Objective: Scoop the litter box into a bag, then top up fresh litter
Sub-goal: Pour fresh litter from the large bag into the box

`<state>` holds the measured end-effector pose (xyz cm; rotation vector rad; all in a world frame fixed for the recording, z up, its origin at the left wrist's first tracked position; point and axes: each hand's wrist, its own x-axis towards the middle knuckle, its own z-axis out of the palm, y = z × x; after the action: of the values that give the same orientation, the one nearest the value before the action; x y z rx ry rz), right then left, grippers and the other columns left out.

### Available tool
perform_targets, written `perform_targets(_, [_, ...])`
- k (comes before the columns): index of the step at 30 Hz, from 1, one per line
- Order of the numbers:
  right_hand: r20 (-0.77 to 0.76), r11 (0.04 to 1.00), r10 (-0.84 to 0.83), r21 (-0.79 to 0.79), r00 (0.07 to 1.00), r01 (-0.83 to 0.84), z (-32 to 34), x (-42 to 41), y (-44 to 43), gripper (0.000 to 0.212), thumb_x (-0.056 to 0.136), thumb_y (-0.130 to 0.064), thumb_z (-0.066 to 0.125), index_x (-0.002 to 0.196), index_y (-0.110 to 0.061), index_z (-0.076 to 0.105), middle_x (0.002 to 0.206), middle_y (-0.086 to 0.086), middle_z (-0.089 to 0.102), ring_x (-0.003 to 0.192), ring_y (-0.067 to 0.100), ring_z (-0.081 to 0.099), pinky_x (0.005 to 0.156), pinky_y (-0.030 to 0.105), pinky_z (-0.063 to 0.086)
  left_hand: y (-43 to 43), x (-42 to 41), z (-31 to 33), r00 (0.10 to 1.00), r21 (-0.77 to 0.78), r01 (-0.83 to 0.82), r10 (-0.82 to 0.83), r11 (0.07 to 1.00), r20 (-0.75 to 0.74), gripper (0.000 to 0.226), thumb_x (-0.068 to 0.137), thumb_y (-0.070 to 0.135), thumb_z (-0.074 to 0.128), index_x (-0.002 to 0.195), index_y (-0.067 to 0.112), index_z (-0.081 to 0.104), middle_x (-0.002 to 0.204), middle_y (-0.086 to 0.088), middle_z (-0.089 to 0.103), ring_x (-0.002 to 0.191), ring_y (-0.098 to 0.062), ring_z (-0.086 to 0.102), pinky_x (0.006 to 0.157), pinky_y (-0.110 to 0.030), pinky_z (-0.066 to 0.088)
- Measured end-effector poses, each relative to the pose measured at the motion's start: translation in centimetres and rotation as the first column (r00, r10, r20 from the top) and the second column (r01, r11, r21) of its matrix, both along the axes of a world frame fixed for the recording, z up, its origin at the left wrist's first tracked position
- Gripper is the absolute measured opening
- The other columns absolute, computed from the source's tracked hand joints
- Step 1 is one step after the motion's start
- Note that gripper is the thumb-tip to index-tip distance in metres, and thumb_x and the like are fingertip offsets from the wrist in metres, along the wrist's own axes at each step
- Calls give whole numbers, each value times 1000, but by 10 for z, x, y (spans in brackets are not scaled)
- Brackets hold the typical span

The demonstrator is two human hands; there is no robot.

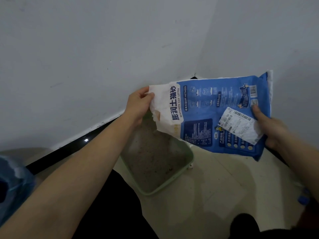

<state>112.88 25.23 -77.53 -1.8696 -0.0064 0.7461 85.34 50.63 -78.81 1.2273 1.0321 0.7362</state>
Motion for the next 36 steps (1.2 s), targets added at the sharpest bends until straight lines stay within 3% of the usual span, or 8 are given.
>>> perform_targets(4, [-30, 1000, -15, -25, 999, 14, 6, 7, -1, 65, 69, -58, 79, 113, -13, 63, 103, 9, 74, 88, 30, 72, 79, 47, 57, -2, 2, -1, 990, 146, 88, -70, 985, -125, 41, 98, 18, 52, 139, 16, 50, 122, -1, 64, 108, -17, 63, 97, -40, 52])
perform_targets(10, [-29, 999, 18, -35, 999, -19, 15, -1, -1, 49, 79, -52, 75, 105, -12, 62, 87, 7, 74, 76, 27, 70, 64, 39, 54, -7, 0, -6, 960, 276, 194, -124, 941, -250, 40, 101, 22, 46, 141, 23, 48, 105, 0, 69, 97, -15, 66, 92, -33, 53])
perform_targets(13, [122, 998, 24, -64, 992, -17, 20, -7, 0, 41, 86, -50, 69, 94, -11, 60, 83, 4, 66, 68, 21, 63, 56, 32, 47, -5, -4, -12, 951, 278, 169, -82, 945, -298, 45, 100, 26, 46, 145, 21, 42, 107, -6, 69, 100, -18, 65, 97, -34, 50])
perform_targets(16, [257, 999, 31, -21, 966, -27, 25, -13, 3, 41, 89, -50, 66, 99, -10, 62, 80, 1, 64, 66, 17, 61, 56, 29, 46, -4, -9, -12, 943, 286, 160, -61, 945, -327, 47, 101, 28, 43, 148, 24, 37, 112, -3, 67, 103, -16, 63, 96, -29, 47])
perform_targets(21, [259, 999, 23, 36, 966, -33, 26, -20, 8, 43, 91, -47, 65, 109, -7, 64, 80, 0, 65, 62, 16, 63, 48, 25, 49, 0, -16, -7, 963, 242, 156, -94, 958, -251, 41, 98, 22, 44, 137, 31, 49, 104, 6, 69, 100, -17, 66, 97, -42, 51])
perform_targets(25, [148, 993, -1, 115, 989, -16, 30, -25, 14, 32, 91, -43, 66, 94, -12, 60, 81, 2, 68, 46, 9, 66, 38, 21, 49, -2, -18, -4, 971, 213, 162, -117, 963, -209, 41, 94, 14, 47, 125, 42, 47, 98, 7, 70, 93, -14, 68, 90, -44, 54])
perform_targets(32, [68, 980, 4, 197, 998, -18, 36, -27, 25, 32, 88, -47, 68, 96, -17, 58, 71, -1, 75, 58, 16, 72, 43, 29, 55, 9, -22, -12, 970, 194, 139, -93, 971, -226, 54, 94, 15, 46, 141, 41, 39, 122, 7, 64, 108, -15, 63, 96, -44, 52])
perform_targets(36, [116, 989, 1, 148, 993, -18, 35, -27, 29, 32, 90, -46, 67, 93, -15, 58, 70, 0, 72, 49, 11, 69, 39, 25, 51, 12, -21, -12, 976, 177, 139, -105, 974, -190, 49, 95, 8, 45, 136, 37, 45, 116, 8, 65, 105, -12, 64, 96, -42, 52])
